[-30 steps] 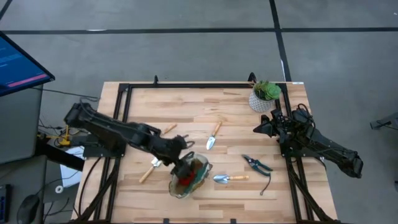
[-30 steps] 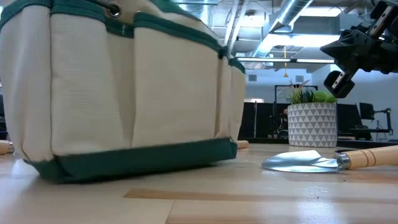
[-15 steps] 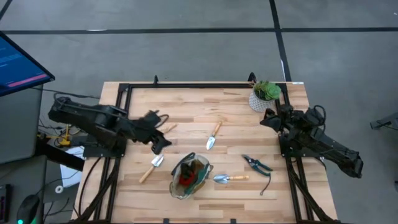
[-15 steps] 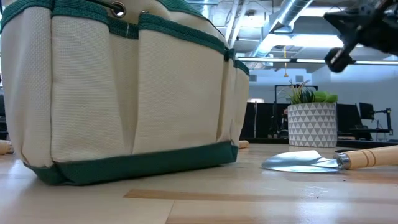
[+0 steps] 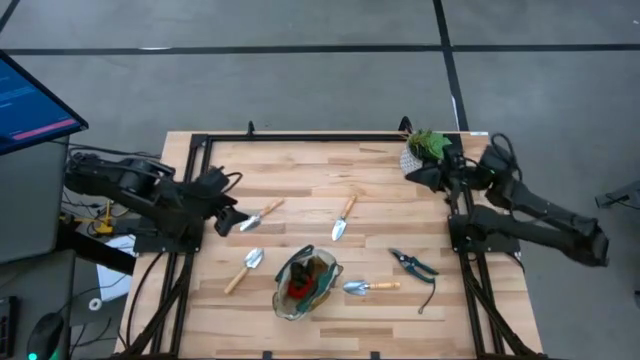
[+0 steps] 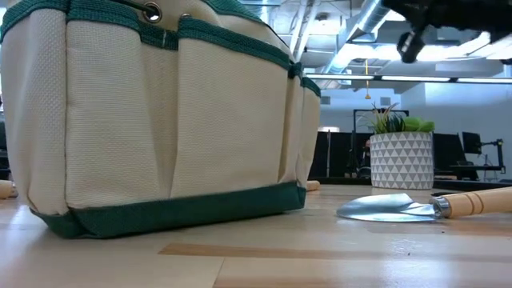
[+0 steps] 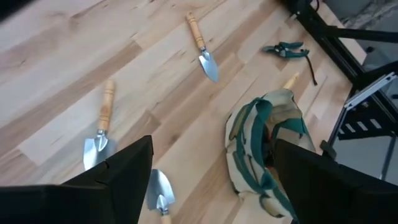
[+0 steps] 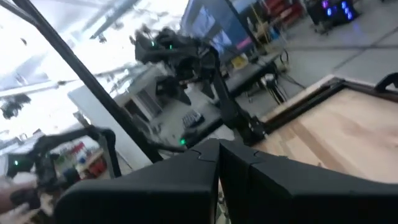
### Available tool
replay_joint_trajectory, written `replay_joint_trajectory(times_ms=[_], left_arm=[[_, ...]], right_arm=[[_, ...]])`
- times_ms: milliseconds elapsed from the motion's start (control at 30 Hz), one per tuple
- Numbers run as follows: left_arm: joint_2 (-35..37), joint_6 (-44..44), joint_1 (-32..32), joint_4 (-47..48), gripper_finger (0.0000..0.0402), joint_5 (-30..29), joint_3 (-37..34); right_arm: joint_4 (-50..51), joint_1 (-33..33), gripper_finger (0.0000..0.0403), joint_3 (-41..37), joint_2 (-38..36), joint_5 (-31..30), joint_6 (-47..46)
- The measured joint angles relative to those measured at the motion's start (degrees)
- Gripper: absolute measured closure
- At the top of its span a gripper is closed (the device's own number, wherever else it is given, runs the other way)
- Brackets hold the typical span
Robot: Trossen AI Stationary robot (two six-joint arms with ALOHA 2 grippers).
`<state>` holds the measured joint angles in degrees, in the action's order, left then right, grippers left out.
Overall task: Pick & Place Garden tools in Gardening bag
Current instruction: Put the green shear scissors into the gardening bag
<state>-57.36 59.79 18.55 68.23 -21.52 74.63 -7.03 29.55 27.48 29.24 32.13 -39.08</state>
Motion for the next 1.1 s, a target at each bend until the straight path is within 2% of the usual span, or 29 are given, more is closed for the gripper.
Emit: replay_joint_trajectory(times_ms=[133, 367, 567, 767, 900, 1100], left_arm=[[5.3, 0.0, 0.0, -0.1, 0.0105, -1.8, -3.5], [12.4, 0.3, 0.0, -0.1, 0.0105, -5.5, -9.3], [15.1, 0.4, 0.0, -0.2, 0.0105, -6.4, -13.0], [15.8, 0.4, 0.0, -0.2, 0.0105, -6.4, -14.6], [15.8, 0.4, 0.0, -0.2, 0.0105, -6.7, -14.6], [15.8, 0.4, 0.0, -0.3, 0.0105, -7.0, -14.6]], right_arm=[[9.6, -5.1, 0.0403, 8.3, 10.4, -4.5, 5.9], [35.5, -14.5, 0.0403, 23.7, 26.9, -18.7, 11.1], [58.6, -21.6, 0.0403, 31.7, 36.9, -25.9, 6.1], [72.3, -30.3, 0.0398, 31.9, 44.6, -26.4, -2.0], [75.6, -37.4, 0.0359, 31.9, 49.8, -26.3, -3.8], [75.2, -45.0, 0.0245, 31.9, 57.7, -24.5, -6.9]])
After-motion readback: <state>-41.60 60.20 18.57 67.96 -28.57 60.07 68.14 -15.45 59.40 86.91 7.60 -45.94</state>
